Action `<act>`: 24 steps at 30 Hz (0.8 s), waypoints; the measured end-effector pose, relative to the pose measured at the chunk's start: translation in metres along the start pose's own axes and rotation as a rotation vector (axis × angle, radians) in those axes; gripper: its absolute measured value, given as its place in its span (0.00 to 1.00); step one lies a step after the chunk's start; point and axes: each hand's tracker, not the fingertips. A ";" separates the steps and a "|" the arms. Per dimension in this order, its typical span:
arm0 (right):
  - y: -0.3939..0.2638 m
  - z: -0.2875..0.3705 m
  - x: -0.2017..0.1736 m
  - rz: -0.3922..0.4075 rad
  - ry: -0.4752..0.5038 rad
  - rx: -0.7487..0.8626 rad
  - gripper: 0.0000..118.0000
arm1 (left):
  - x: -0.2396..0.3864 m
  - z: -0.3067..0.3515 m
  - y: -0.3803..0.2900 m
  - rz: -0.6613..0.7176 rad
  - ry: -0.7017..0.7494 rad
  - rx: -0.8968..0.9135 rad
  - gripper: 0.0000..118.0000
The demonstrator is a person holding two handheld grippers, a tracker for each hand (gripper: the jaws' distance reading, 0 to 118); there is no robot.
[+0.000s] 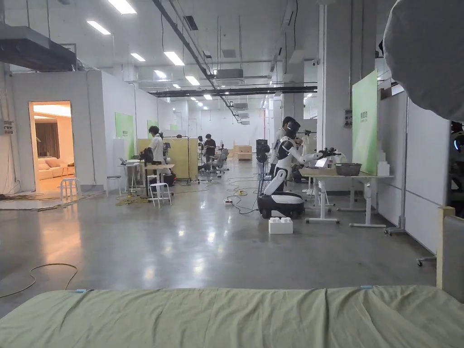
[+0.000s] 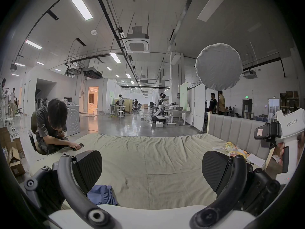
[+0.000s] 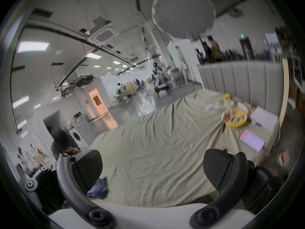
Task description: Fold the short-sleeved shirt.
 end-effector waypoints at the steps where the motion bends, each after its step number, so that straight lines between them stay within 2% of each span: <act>1: 0.000 0.000 0.002 -0.024 0.020 -0.010 1.00 | 0.000 0.000 0.000 0.005 0.000 0.000 1.00; 4: -0.003 0.006 0.003 -0.016 0.022 0.023 1.00 | 0.000 0.001 0.001 -0.002 -0.002 0.006 1.00; 7: -0.003 0.009 -0.002 0.042 -0.039 0.055 1.00 | 0.000 0.000 0.003 -0.009 0.002 0.007 1.00; 12: -0.001 0.016 -0.004 0.037 -0.063 0.108 1.00 | 0.001 0.000 0.002 0.000 -0.010 0.008 1.00; 18: 0.002 0.014 -0.002 0.035 -0.075 0.097 1.00 | 0.002 0.000 0.002 -0.004 -0.012 -0.004 1.00; 23: -0.005 0.012 -0.005 0.086 -0.099 0.107 1.00 | 0.001 0.002 0.006 0.016 -0.024 0.011 1.00; 24: -0.006 0.012 -0.007 0.119 -0.086 0.109 1.00 | 0.001 0.002 0.007 0.015 -0.023 0.012 1.00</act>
